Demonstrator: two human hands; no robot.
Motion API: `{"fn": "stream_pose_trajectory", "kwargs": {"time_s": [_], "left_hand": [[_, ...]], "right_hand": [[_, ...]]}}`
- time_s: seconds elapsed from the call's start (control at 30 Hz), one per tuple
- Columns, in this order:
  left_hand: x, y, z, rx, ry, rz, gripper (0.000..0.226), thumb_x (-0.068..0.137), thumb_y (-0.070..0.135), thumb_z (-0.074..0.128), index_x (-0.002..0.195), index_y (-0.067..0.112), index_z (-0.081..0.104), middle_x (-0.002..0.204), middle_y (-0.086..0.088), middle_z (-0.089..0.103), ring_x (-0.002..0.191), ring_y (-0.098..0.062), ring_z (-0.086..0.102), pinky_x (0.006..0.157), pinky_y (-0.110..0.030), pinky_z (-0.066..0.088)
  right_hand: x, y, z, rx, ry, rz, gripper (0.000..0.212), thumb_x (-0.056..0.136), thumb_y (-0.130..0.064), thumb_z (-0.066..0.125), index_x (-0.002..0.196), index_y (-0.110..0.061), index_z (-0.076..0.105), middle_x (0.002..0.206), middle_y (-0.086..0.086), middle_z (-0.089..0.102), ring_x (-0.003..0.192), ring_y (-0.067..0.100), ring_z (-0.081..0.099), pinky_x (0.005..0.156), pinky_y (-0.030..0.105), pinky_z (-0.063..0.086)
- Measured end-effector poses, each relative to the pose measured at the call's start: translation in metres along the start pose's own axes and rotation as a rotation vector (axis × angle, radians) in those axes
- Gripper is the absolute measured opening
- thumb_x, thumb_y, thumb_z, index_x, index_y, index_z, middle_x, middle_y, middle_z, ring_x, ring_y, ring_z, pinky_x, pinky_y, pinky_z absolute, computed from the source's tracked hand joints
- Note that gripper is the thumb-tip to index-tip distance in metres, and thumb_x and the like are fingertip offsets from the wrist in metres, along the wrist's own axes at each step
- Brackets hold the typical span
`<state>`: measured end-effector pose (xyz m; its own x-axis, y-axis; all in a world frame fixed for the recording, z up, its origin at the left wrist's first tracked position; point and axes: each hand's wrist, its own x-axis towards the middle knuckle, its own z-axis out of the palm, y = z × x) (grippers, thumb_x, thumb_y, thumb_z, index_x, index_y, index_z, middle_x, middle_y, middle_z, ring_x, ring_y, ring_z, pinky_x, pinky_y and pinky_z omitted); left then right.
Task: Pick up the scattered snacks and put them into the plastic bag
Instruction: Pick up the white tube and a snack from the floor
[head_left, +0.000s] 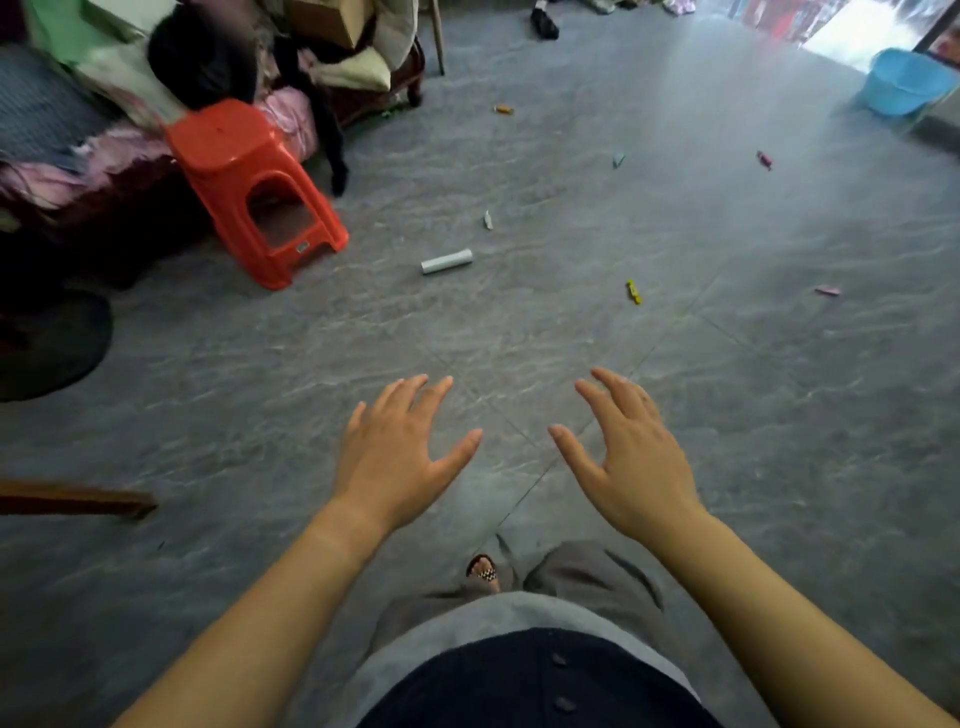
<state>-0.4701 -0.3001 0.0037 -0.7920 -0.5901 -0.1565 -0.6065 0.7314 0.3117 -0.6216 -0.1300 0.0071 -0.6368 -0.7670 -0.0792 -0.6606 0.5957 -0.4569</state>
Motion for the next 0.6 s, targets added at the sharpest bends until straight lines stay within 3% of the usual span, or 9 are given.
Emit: {"fn": "stream_pose_trajectory", "kwargs": {"time_s": [0.2, 0.43, 0.6], "left_hand": [[0.108, 0.011, 0.007, -0.042, -0.040, -0.046, 0.085, 0.071, 0.076, 0.012, 0.142, 0.032, 0.030, 0.147, 0.004, 0.036, 0.137, -0.014, 0.029, 0.111, -0.046, 0.028], [0.305, 0.045, -0.006, -0.027, -0.060, -0.048, 0.087, 0.069, 0.076, 0.011, 0.140, 0.030, 0.033, 0.145, 0.004, 0.039, 0.135, -0.015, 0.031, 0.110, -0.045, 0.029], [0.435, 0.059, -0.038, -0.015, 0.014, -0.082, 0.086, 0.070, 0.075, 0.014, 0.138, 0.028, 0.039, 0.142, 0.002, 0.043, 0.133, -0.017, 0.036, 0.107, -0.044, 0.032]], "right_hand": [[0.109, 0.031, -0.004, 0.073, -0.021, 0.029, 0.075, 0.079, -0.067, 0.024, 0.134, -0.020, 0.041, 0.147, 0.000, 0.035, 0.138, 0.020, 0.025, 0.112, 0.040, 0.028], [0.297, 0.096, -0.047, 0.075, -0.050, 0.050, 0.063, 0.085, -0.060, 0.037, 0.134, -0.021, 0.041, 0.147, -0.002, 0.034, 0.139, 0.020, 0.023, 0.112, 0.038, 0.026], [0.430, 0.114, -0.081, -0.033, -0.093, -0.069, 0.071, 0.081, -0.065, 0.025, 0.132, -0.019, 0.043, 0.145, 0.002, 0.038, 0.135, 0.023, 0.031, 0.110, 0.035, 0.025]]}}
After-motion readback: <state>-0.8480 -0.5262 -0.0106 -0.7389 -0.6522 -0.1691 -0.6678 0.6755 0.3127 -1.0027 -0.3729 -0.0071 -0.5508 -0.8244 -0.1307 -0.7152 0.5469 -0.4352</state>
